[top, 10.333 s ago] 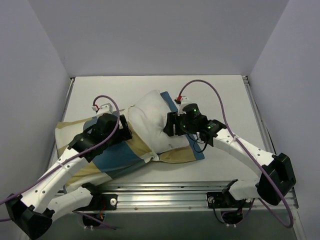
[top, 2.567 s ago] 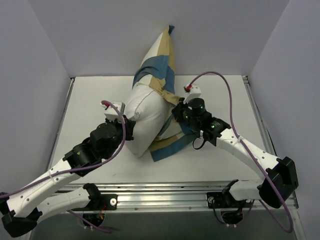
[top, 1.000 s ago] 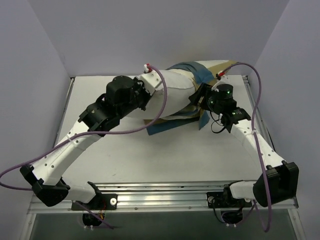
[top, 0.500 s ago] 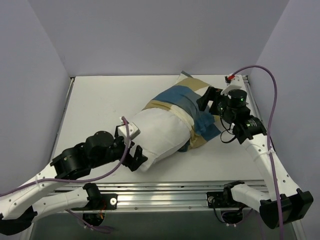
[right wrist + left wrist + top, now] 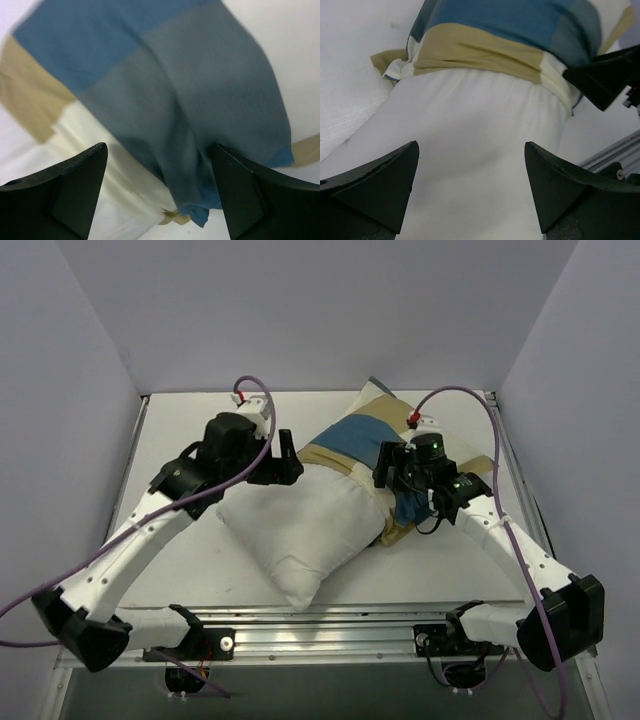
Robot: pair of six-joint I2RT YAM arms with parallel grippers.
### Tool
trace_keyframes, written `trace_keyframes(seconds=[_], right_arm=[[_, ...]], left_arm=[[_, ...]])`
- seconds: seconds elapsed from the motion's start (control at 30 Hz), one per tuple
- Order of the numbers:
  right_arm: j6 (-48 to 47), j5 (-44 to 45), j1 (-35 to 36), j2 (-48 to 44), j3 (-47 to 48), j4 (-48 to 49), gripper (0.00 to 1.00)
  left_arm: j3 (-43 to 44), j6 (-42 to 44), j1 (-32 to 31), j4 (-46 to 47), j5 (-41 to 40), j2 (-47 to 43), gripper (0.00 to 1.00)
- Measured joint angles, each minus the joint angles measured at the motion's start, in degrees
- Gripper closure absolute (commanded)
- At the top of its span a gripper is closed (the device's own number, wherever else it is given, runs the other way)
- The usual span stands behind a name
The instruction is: Remove the pillowcase from the pillow
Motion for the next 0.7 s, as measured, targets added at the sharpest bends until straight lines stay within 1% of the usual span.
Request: trace_keyframes(seconds=[0.1, 0.17, 0.37, 0.53, 0.7], right_arm=[[3.2, 1.3, 0.0, 0.9, -6.4, 0.9, 0.22], [5.7, 1.5, -0.1, 0.8, -10.8, 2.1, 0.22], [10.9, 1.4, -0.4, -1.2, -18.3, 6.8, 0.23], [12.9, 1.4, -0.4, -1.1, -20.5, 10.9, 0.23], [14.8, 0.9, -0.4, 1.7, -22.1, 15.0, 0.23]], left_arm=[[-0.4, 0.6, 2.9, 0.0, 2.3, 7.8, 0.06], [-1.1, 1.6, 3.5, 0.1, 3.7, 10.6, 0.06], [-3.6, 4.8, 6.9, 1.3, 9.3, 12.2, 0.06], [-7.7, 6.1, 8.1, 4.0, 12.9, 15.1, 0.06], [-12.7, 6.3, 8.4, 7.8, 16.5, 15.9, 0.06]])
